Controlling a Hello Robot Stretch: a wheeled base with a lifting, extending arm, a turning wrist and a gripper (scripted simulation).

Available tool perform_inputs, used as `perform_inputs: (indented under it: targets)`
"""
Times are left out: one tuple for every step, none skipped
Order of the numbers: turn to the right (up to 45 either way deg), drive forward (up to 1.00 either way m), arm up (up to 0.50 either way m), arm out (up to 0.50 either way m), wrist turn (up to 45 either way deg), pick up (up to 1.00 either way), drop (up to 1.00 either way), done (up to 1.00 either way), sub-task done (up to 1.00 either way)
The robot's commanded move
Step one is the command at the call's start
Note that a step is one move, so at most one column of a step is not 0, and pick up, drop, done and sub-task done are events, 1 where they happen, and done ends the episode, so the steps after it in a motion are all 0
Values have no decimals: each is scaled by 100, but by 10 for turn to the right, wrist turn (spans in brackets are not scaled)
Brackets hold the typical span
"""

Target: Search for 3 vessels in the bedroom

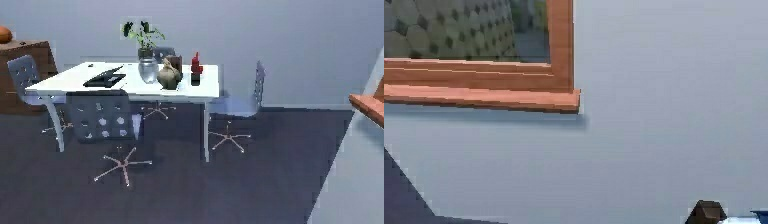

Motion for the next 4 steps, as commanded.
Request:
perform_inputs:
  targets:
    - [0,85,0,0,0,0,0,0,0]
    - [-120,0,0,0,0,0,0,0,0]
    - [0,0,0,0,0,0,0,0,100]
    - [-150,0,0,0,0,0,0,0,0]
